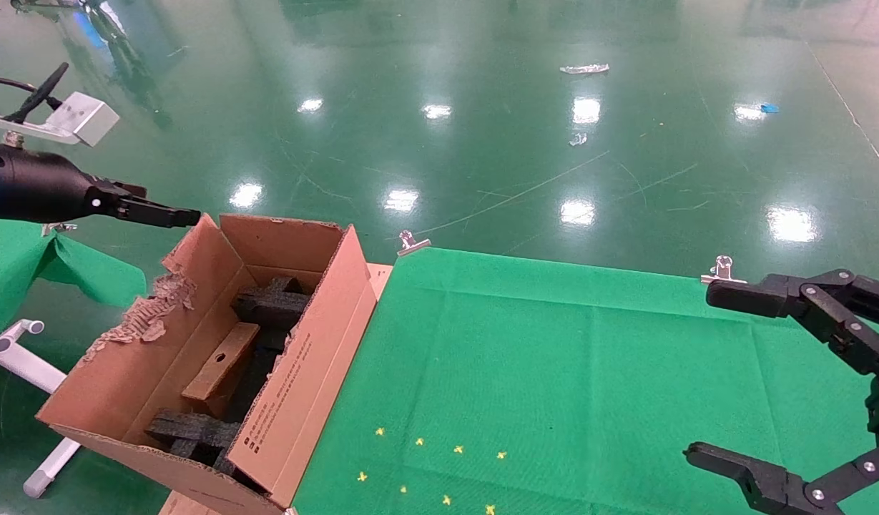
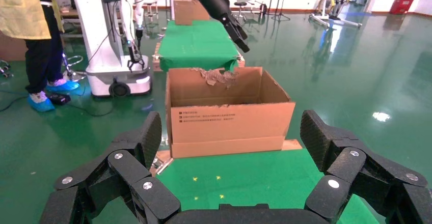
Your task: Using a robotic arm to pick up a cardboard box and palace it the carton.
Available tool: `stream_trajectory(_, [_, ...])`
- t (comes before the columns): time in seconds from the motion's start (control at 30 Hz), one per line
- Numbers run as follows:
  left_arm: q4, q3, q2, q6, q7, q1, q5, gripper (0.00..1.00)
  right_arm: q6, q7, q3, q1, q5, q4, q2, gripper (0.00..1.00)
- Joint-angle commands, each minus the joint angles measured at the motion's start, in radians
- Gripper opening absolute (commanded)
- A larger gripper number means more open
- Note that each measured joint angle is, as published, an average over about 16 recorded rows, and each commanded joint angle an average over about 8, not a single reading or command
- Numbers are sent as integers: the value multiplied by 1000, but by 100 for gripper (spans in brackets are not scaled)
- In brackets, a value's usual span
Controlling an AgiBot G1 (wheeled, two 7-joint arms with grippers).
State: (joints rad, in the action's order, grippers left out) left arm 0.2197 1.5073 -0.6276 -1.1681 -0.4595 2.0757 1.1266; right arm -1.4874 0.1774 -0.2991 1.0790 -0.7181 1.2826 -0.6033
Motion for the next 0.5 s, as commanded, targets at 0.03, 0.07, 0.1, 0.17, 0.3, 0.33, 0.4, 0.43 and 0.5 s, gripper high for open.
stream_trajectory(0.03, [7, 5, 6, -6, 0, 20, 6, 100, 0, 0, 0, 0, 0, 0, 0, 100])
stream_trajectory(0.07, [12, 0, 6, -8, 1, 15, 4, 100, 0, 0, 0, 0, 0, 0, 0, 100])
stream_trajectory(0.1, [18, -7, 6, -9, 3, 8, 2, 100, 0, 0, 0, 0, 0, 0, 0, 100])
stream_trajectory(0.17, [39, -30, 8, -17, 8, -9, -4, 100, 0, 0, 0, 0, 0, 0, 0, 100])
stream_trajectory(0.3, [99, -101, 8, -35, 24, -67, -27, 100, 0, 0, 0, 0, 0, -1, 0, 100])
stream_trajectory(0.33, [117, -121, 8, -41, 28, -85, -34, 100, 0, 0, -1, 0, 0, -1, 0, 100])
stream_trajectory(0.4, [152, -162, 8, -51, 37, -119, -48, 100, 0, 0, -1, 0, 0, -1, 0, 100])
stream_trajectory(0.43, [170, -183, 9, -57, 42, -136, -54, 100, 0, -1, -1, 0, 0, -1, 0, 100])
stream_trajectory(0.5, [205, -224, 9, -67, 51, -170, -68, 100, 0, -1, -1, 0, 1, -1, 0, 100])
